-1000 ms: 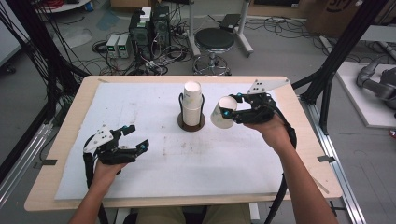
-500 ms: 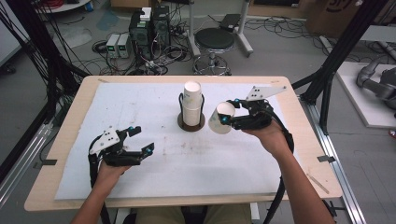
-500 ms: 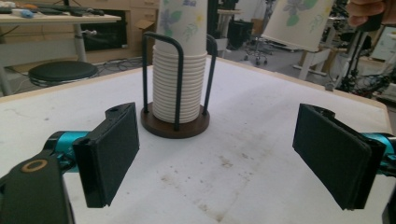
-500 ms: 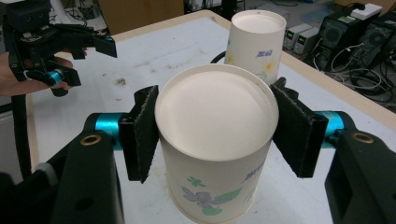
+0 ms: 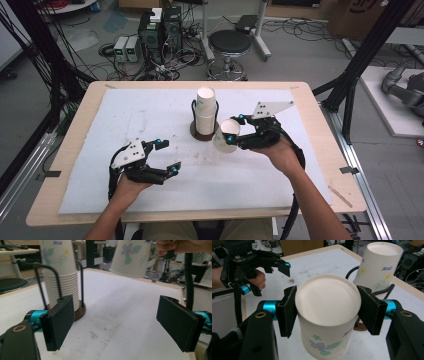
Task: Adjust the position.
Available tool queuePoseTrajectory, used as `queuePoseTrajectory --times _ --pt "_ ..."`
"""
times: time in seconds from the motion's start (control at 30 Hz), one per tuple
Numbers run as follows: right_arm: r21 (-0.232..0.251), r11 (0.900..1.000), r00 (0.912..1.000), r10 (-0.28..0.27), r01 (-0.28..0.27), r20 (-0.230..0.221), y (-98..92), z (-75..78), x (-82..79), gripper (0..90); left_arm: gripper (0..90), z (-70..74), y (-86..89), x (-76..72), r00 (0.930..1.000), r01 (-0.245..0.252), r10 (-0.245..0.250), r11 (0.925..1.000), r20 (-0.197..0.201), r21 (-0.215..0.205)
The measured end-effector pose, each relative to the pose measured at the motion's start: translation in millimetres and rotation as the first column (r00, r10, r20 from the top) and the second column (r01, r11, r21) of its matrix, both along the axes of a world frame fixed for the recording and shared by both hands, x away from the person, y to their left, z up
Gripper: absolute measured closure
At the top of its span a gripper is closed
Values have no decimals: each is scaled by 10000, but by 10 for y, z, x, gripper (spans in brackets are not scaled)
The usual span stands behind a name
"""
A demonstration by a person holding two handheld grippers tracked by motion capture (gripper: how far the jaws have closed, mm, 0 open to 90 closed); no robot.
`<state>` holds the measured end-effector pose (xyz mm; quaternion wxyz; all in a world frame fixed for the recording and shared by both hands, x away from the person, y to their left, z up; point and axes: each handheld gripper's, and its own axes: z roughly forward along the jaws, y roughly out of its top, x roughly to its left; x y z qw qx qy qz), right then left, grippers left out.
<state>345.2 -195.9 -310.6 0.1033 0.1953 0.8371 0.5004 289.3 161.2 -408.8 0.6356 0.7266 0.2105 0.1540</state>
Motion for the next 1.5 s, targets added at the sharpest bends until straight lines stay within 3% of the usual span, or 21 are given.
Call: queuePoseTrajectory --times 0.23,0.6,0.93,1.17,1.33,1.5 --pt "-13 9992 9992 394 -394 -59 96 -34 -77 376 150 17 -177 7 9981 623 -623 9978 -35 209" --pt "99 9947 9943 1028 -1025 -270 267 -121 -203 376 151 65 -508 69 9913 1317 -1316 9913 55 -12" --pt "204 9913 9906 1310 -1303 -402 299 -146 -250 376 158 53 -721 128 9854 1696 -1699 9853 87 212" --pt "606 9873 9871 1501 -1467 -566 291 -145 -264 377 215 38 -772 140 9806 1948 -1953 9805 142 268" --pt "827 9857 9858 1530 -1471 -697 276 -153 -260 377 314 42 -762 143 9763 2159 -2161 9763 122 173" --pt "891 9850 9840 1554 -1476 -875 268 -165 -249 331 375 56 -738 143 9727 2309 -2316 9721 139 422"
